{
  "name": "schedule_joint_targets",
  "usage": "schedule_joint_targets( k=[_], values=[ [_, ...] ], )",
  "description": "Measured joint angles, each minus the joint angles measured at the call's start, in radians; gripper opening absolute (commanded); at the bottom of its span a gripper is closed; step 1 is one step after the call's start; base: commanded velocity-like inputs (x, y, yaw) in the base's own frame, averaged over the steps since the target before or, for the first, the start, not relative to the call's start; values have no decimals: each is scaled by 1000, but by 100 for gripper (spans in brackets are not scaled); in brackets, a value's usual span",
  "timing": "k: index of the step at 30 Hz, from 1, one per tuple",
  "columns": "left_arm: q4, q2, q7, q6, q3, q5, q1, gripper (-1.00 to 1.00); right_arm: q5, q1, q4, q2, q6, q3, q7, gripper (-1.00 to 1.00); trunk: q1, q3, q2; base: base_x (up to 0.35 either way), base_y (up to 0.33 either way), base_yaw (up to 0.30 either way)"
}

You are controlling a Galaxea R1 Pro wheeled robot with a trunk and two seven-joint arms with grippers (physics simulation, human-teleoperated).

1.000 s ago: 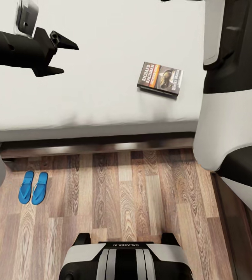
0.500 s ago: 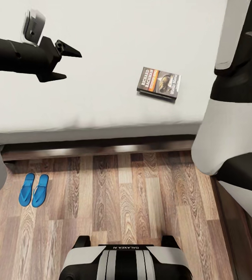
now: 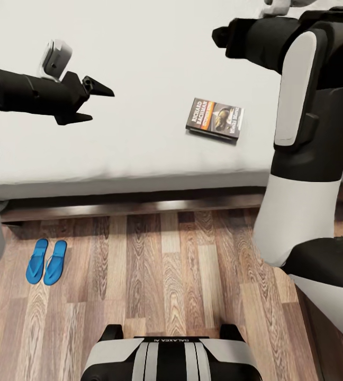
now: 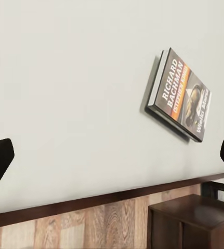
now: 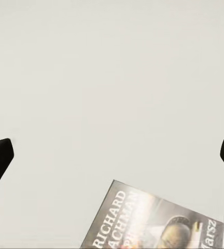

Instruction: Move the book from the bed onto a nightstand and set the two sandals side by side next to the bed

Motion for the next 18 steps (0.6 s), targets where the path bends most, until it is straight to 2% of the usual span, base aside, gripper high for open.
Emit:
schedule_joint_targets(
  k=[4,5,6,8,13,17,18],
  values=[
    [0,4,-3,-2,0,1,2,100,-34,67,-23,0,0,-11,6,100,0,7,0,0,0,0],
    [0,4,-3,-2,0,1,2,100,-35,67,-23,0,0,-12,6,100,0,8,0,0,0,0],
    [0,6,-10,-2,0,3,5,100,-70,109,-37,0,0,-24,9,100,0,10,0,0,0,0],
    [0,7,-13,-2,-1,4,7,100,-85,124,-40,-4,0,-27,10,100,0,13,0,0,0,0],
    [0,6,-22,-2,-3,5,18,100,-174,173,-51,-57,0,-32,6,100,0,21,0,0,0,0],
    [0,8,-24,1,-15,7,28,100,-265,216,-56,-80,0,-36,6,100,0,28,0,0,0,0],
    [0,8,-24,1,-15,7,28,100,-266,216,-56,-81,0,-36,6,100,0,29,0,0,0,0]
  ],
)
